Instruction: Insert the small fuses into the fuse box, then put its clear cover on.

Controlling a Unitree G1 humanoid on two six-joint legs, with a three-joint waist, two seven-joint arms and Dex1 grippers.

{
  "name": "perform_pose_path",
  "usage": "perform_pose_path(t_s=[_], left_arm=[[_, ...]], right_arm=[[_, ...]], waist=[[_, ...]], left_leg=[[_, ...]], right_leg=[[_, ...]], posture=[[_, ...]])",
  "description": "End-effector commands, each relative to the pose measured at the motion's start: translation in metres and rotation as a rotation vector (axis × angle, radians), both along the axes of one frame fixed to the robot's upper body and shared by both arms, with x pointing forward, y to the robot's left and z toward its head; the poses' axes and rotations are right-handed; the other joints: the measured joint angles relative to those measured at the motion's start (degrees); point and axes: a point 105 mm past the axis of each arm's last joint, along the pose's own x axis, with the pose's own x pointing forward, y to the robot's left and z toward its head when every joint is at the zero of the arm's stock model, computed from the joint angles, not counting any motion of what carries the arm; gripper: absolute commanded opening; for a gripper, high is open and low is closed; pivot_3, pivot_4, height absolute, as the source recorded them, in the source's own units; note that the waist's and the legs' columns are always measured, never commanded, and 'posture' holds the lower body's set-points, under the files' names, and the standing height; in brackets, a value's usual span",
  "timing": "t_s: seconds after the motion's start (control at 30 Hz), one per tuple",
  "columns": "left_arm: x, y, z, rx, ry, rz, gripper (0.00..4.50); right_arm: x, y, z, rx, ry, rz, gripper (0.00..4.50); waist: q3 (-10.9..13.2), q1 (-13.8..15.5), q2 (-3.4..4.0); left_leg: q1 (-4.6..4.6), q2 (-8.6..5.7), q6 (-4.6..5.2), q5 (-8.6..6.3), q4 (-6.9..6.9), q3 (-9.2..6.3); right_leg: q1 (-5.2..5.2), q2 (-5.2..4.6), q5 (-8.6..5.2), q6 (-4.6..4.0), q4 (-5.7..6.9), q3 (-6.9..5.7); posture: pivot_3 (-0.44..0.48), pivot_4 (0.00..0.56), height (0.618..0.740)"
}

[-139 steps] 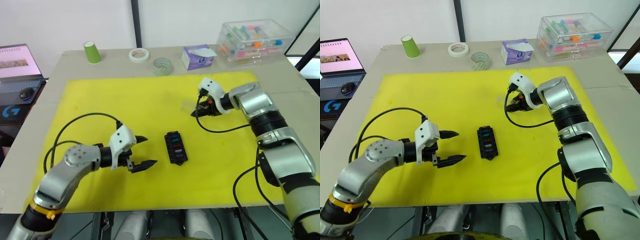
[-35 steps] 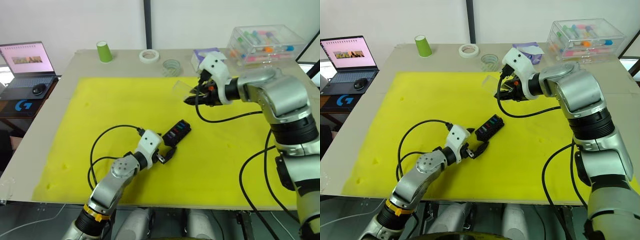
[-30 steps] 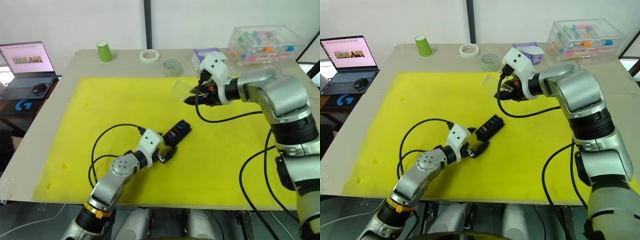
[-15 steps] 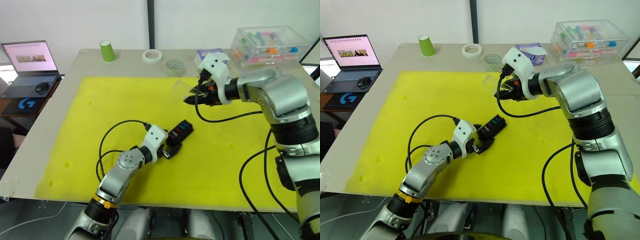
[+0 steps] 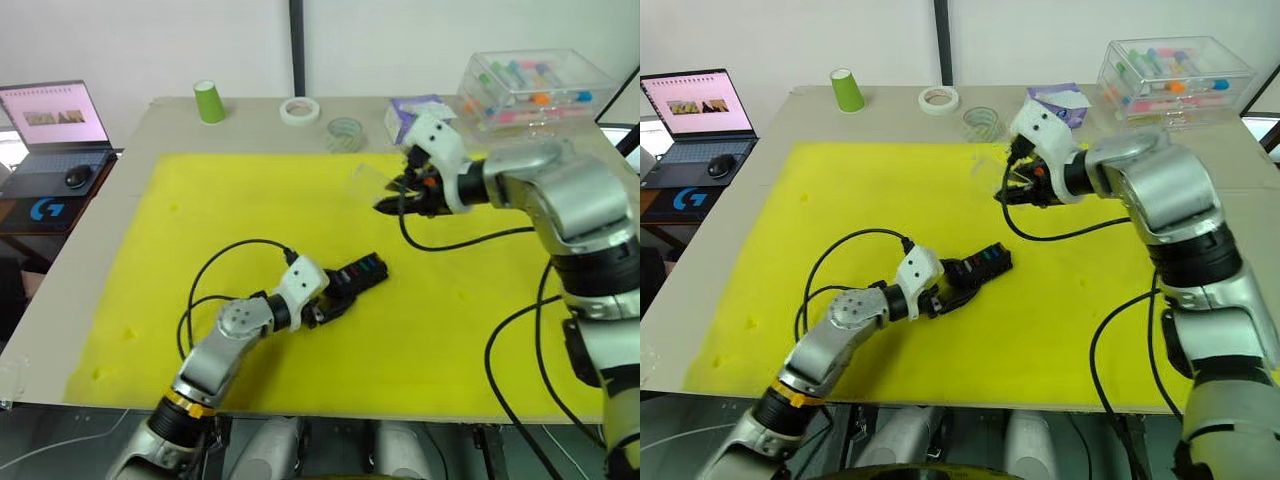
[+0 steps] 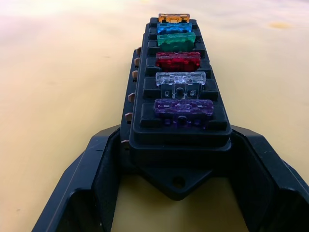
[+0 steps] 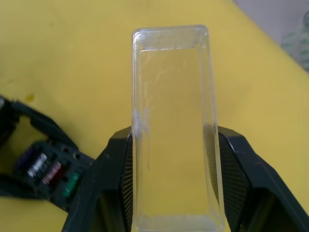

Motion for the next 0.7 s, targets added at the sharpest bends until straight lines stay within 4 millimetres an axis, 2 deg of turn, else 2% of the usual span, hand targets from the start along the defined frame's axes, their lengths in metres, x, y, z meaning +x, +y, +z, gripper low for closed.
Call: perform_pose_path(t_s=[0.03, 0.17, 0.27, 0.43, 0.53, 0.7], left_arm=[[-0.024, 0.000, -0.008, 0.030, 0.048, -0.208, 2.76], [-0.030, 0.006, -0.010, 0.061, 0.060, -0.323, 2.76], [-0.026, 0.008, -0.013, 0.071, 0.061, -0.333, 2.76], [-0.018, 0.010, -0.020, 0.090, 0.061, -0.342, 2.76], [-0.017, 0.009, -0.022, 0.091, 0.064, -0.355, 2.76], [-0.017, 0.011, -0.025, 0.104, 0.065, -0.371, 2.76]], right_arm=[[-0.029, 0.008, 0.007, -0.022, -0.018, 0.166, 1.88], [-0.057, 0.009, -0.003, -0.055, 0.027, 0.295, 1.88], [-0.065, 0.010, -0.009, -0.078, 0.045, 0.322, 1.88], [-0.087, 0.023, -0.031, -0.113, 0.114, 0.400, 1.88], [-0.090, 0.030, -0.047, -0.141, 0.124, 0.406, 1.88], [-0.088, 0.032, -0.054, -0.175, 0.117, 0.412, 1.88]], waist=[[0.00, -0.22, 0.00], [0.01, -0.18, 0.01], [0.01, -0.05, 0.00], [0.01, 0.00, -0.01], [0.01, 0.08, -0.01], [0.01, 0.08, -0.01]], left_leg=[[0.00, 0.00, 0.02, -0.01, 0.00, 0.01], [0.00, 0.05, 0.03, -0.02, -0.01, 0.06], [0.00, 0.04, 0.03, -0.02, 0.03, 0.07], [0.00, 0.05, 0.04, -0.02, 0.04, 0.05], [0.02, 0.05, 0.04, -0.02, 0.06, 0.05], [0.03, 0.05, 0.04, -0.02, 0.08, 0.04]], right_leg=[[-0.01, 0.00, 0.00, 0.00, -0.03, 0.00], [-0.03, 0.03, 0.00, 0.00, -0.04, 0.00], [-0.01, 0.02, 0.00, 0.00, -0.05, 0.00], [0.01, 0.02, 0.00, 0.00, -0.04, 0.00], [0.04, 0.01, 0.00, 0.01, -0.04, 0.00], [0.06, 0.00, 0.00, 0.01, -0.03, 0.00]], posture=[[0.000, 0.150, 0.740], [0.000, 0.150, 0.740], [0.000, 0.150, 0.740], [0.000, 0.150, 0.740], [0.000, 0.150, 0.740], [0.000, 0.150, 0.740]])
